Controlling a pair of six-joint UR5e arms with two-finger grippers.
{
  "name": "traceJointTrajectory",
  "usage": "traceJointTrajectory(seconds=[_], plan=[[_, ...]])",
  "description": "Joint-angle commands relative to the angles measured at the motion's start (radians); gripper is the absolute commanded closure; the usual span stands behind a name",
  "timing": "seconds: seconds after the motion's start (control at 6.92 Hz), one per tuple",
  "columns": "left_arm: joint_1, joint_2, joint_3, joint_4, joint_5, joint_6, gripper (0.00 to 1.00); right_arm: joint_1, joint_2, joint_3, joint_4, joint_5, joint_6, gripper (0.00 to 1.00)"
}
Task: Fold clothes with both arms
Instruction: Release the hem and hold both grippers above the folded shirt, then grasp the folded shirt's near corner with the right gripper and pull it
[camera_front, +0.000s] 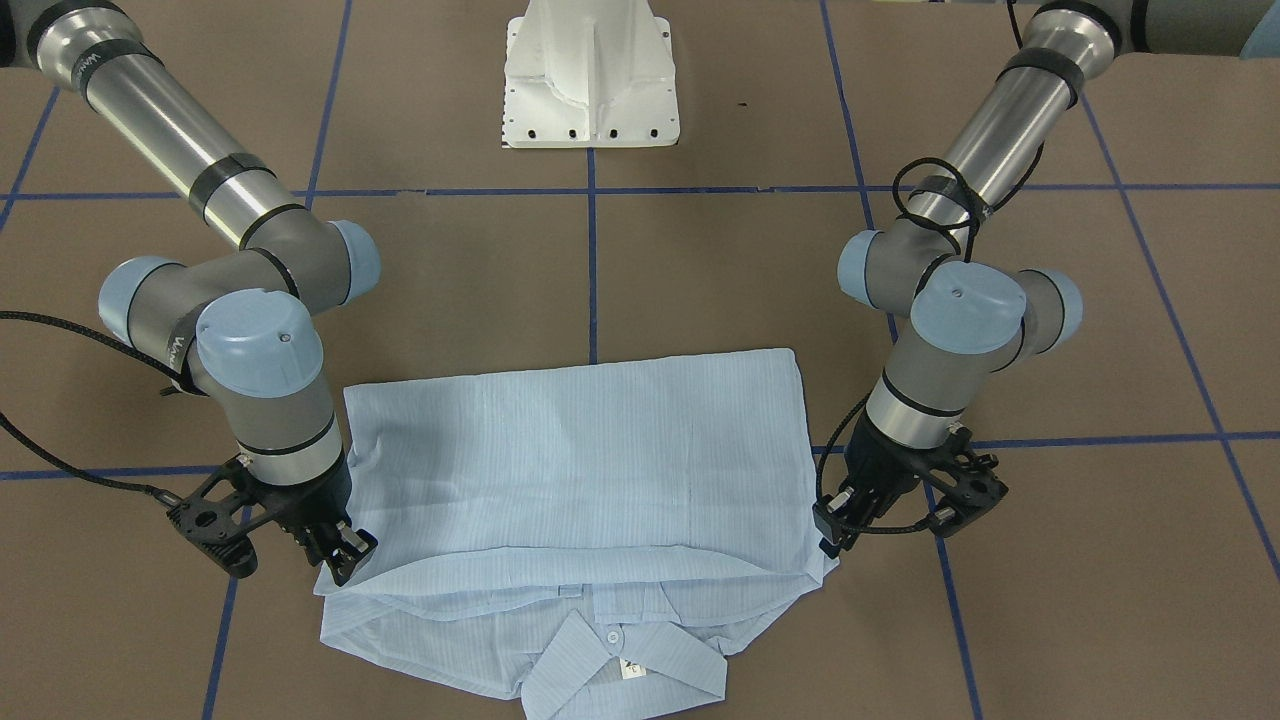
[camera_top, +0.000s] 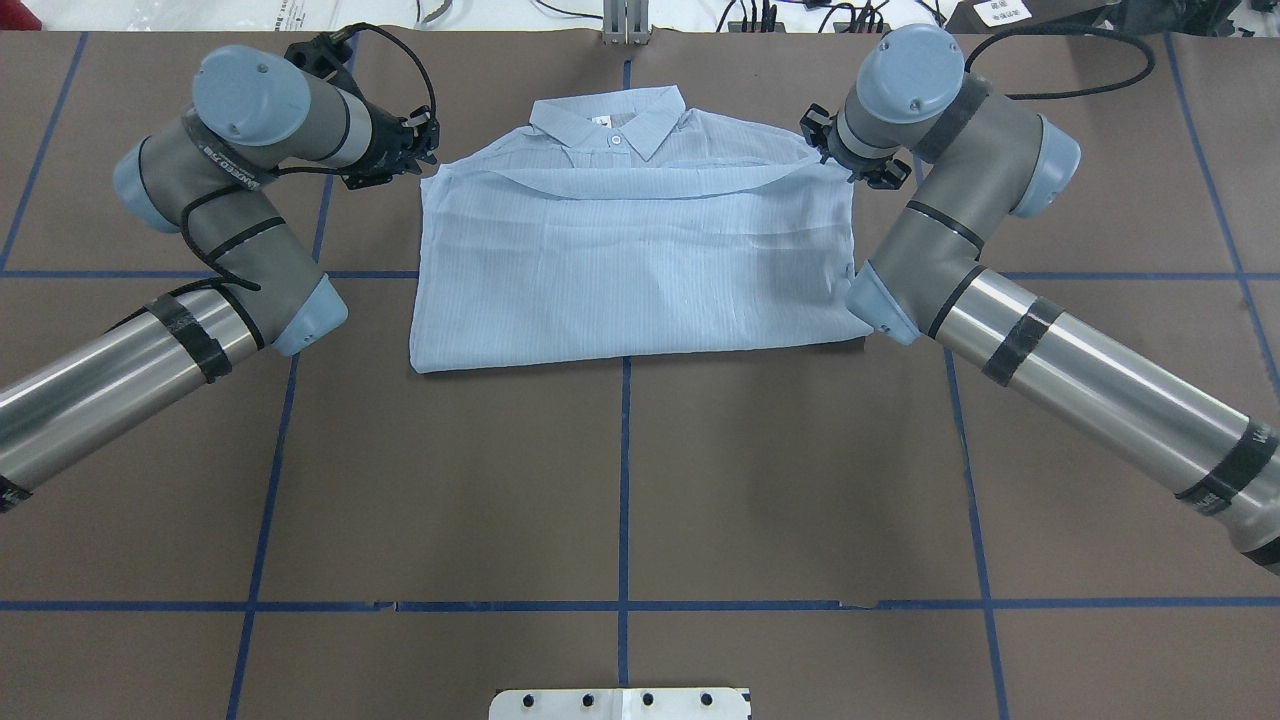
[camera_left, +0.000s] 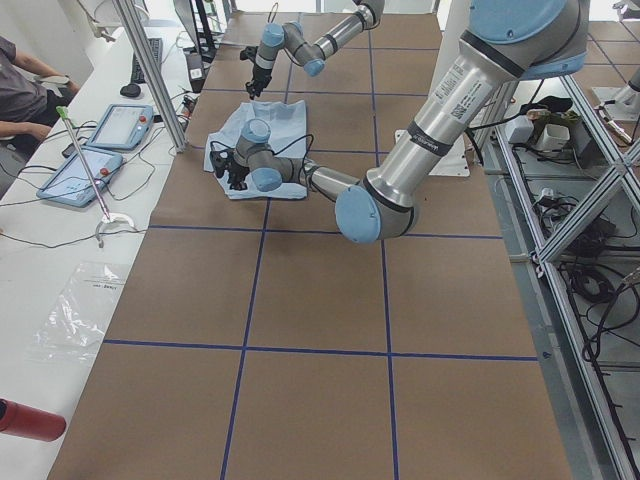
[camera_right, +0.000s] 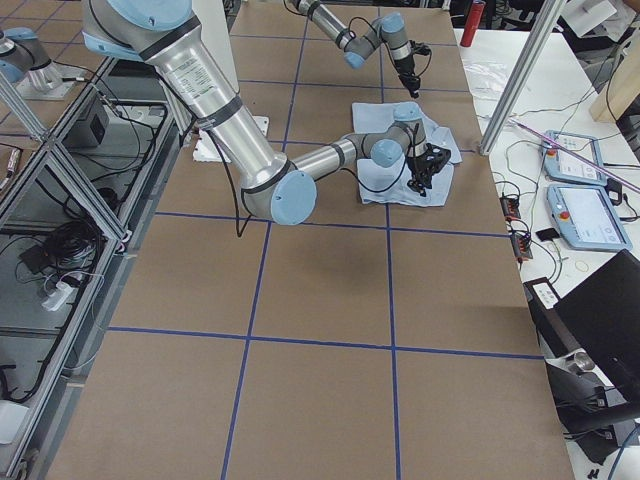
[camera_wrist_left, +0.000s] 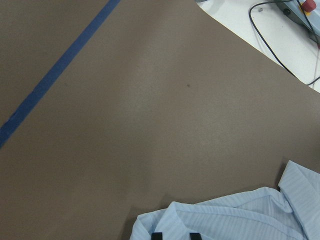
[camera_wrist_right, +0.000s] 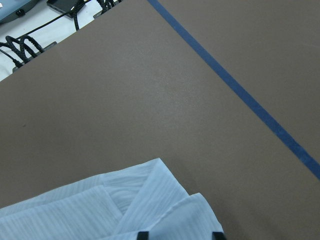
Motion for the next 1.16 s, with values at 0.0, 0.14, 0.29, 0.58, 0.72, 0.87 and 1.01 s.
traceJointTrajectory(seconds=[0.0,0.14,0.29,0.58,0.72,0.87,1.01], plan=[[0.000,0.002,-0.005,-0.003,0.000,0.000,0.70,-0.006,-0.083,0.137,0.001,0.011,0.018,0.00],[0.000,0.004,-0.007,-0.003,0.000,0.002,0.70,-0.038,-0.178,0.234,0.002,0.014,0.056,0.00],[0.000,0.007,-0.007,-0.003,0.000,0.003,0.70,-0.077,-0.229,0.297,0.002,0.011,0.119,0.00],[0.000,0.010,-0.007,-0.003,0.000,0.005,0.70,-0.126,-0.366,0.350,0.191,0.008,0.214,0.00],[0.000,0.011,-0.007,-0.003,0.000,0.002,0.70,-0.137,-0.377,0.355,0.212,0.006,0.219,0.00],[0.000,0.011,-0.007,-0.003,0.000,0.003,0.70,-0.149,-0.377,0.356,0.212,0.003,0.246,0.00],[0.000,0.014,-0.008,-0.006,0.000,0.003,0.70,-0.166,-0.383,0.358,0.214,0.002,0.248,0.00]])
